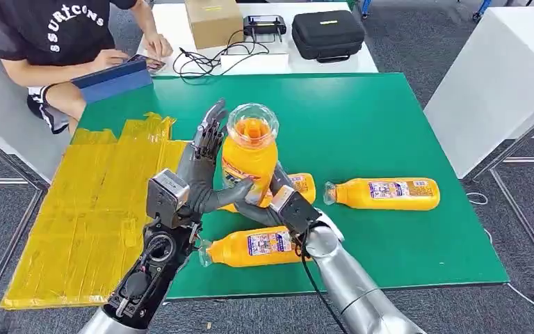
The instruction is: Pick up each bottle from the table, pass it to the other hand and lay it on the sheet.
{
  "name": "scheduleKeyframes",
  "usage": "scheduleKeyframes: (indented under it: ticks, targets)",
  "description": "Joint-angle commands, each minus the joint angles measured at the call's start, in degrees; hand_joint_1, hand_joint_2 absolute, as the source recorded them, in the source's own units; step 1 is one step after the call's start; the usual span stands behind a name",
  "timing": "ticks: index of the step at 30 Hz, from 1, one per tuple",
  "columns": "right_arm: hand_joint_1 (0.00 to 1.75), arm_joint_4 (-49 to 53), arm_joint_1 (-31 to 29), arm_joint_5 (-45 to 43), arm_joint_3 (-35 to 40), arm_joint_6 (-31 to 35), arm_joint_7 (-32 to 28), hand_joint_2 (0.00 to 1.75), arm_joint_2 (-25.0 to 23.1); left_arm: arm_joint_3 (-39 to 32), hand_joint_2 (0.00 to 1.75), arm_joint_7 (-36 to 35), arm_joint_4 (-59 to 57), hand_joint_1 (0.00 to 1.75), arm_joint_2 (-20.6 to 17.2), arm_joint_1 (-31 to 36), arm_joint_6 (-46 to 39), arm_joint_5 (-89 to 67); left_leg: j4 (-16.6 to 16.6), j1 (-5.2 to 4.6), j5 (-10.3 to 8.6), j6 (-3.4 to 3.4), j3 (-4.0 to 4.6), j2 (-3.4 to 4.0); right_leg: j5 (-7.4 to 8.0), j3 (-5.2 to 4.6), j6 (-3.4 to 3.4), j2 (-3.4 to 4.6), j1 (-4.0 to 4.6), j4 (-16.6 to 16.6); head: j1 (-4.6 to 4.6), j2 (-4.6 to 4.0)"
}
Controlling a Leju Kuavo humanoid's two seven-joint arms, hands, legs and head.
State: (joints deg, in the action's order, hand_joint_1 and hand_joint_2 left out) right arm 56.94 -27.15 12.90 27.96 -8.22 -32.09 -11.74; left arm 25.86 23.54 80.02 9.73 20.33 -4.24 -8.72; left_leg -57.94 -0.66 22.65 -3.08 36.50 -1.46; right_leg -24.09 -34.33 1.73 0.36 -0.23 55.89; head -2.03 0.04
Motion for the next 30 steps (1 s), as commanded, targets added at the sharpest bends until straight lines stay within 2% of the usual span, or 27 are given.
scheduleKeyframes:
  ticks: [1, 6, 7, 10, 16, 21, 24, 25, 28, 30]
  targets:
    - [1.75, 2.3, -0.3, 0.2, 5.9, 0.5, 1.4, 1.75, 2.6, -0.2, 1.75, -1.4, -2.8, 0.00, -1.6, 1.9, -0.2, 0.3, 0.0, 0.05, 0.12, 0.20, -0.27, 0.13, -0.11, 0.29, -0.05, 0.00, 0.05, 0.0, 0.02, 0.00]
    - [1.75, 1.7, -0.3, -0.3, 5.6, 1.2, 1.6, 1.75, 2.4, 0.2, 1.75, -1.5, -2.0, 0.00, -1.5, 1.2, -0.1, -0.4, 0.0, 0.02, 0.07, 0.14, -0.18, 0.10, -0.06, 0.19, -0.03, 0.01, 0.02, 0.0, 0.00, 0.00]
    - [1.75, 1.7, -0.3, -0.3, 5.5, 1.3, 1.6, 1.75, 2.3, 0.2, 1.75, -1.6, -1.9, 0.00, -1.4, 1.2, -0.1, -0.5, 0.0, 0.04, 0.22, 0.31, -0.49, 0.22, -0.19, 0.49, -0.07, 0.02, 0.05, -0.1, 0.02, 0.00]
    - [1.75, 1.6, -0.2, -0.7, 5.0, 2.0, 2.0, 1.75, 2.3, 0.1, 1.75, -1.6, -1.6, 0.00, -1.3, 1.0, -0.1, -1.0, 0.0, 0.02, 0.05, 0.12, -0.12, 0.09, -0.03, 0.13, -0.02, 0.02, 0.03, 0.0, 0.00, -0.02]
    - [1.75, 1.8, -0.1, -1.9, 4.7, 1.8, 1.8, 1.75, 3.0, 0.2, 1.75, -2.1, -1.4, 0.00, -1.5, 0.9, 0.9, -2.1, 0.0, 0.03, 0.14, 0.21, -0.31, 0.15, -0.12, 0.33, -0.04, 0.01, 0.04, -0.1, 0.00, 0.00]
    - [1.75, 2.2, 0.5, -2.3, 4.7, 2.1, 1.8, 1.75, 2.8, 0.2, 1.75, -2.0, -2.1, 0.00, -1.7, 0.9, 2.6, -2.1, 0.0, 0.02, 0.05, 0.11, -0.12, 0.08, -0.03, 0.13, -0.02, 0.01, 0.02, 0.0, 0.00, 0.00]
    - [1.75, 2.7, 1.1, -2.3, 3.5, 4.9, 2.6, 1.75, 2.3, 0.3, 1.75, -1.9, -2.3, 0.00, -1.9, 0.6, 2.9, -2.4, 0.1, 0.02, 0.15, 0.24, -0.38, 0.16, -0.14, 0.39, -0.05, 0.00, 0.03, -0.1, 0.00, 0.00]
    - [1.75, 2.9, 1.2, -1.6, 3.2, 6.5, 3.0, 1.75, 2.1, 0.3, 1.75, -1.9, -2.1, 0.00, -1.8, 0.4, 2.9, -2.6, 0.0, 0.02, 0.06, 0.13, -0.16, 0.11, -0.04, 0.16, -0.03, 0.03, 0.02, 0.0, 0.02, -0.02]
    - [1.75, 3.6, 1.4, -1.6, 2.0, 9.6, 3.6, 1.75, 1.7, 0.6, 1.75, -1.9, -1.4, 0.00, -1.8, -0.2, 3.0, -3.2, 0.0, 0.01, 0.14, 0.22, -0.33, 0.17, -0.12, 0.33, -0.05, 0.03, 0.02, 0.0, 0.00, 0.00]
    - [1.75, 4.2, 1.5, -0.5, 1.4, 13.2, 4.0, 1.75, 1.5, 0.9, 1.75, -2.1, -0.9, 0.00, -1.6, -0.6, 2.7, -4.0, 0.0, 0.00, 0.06, 0.13, -0.13, 0.10, -0.05, 0.13, -0.03, 0.02, 0.01, 0.0, 0.00, 0.00]
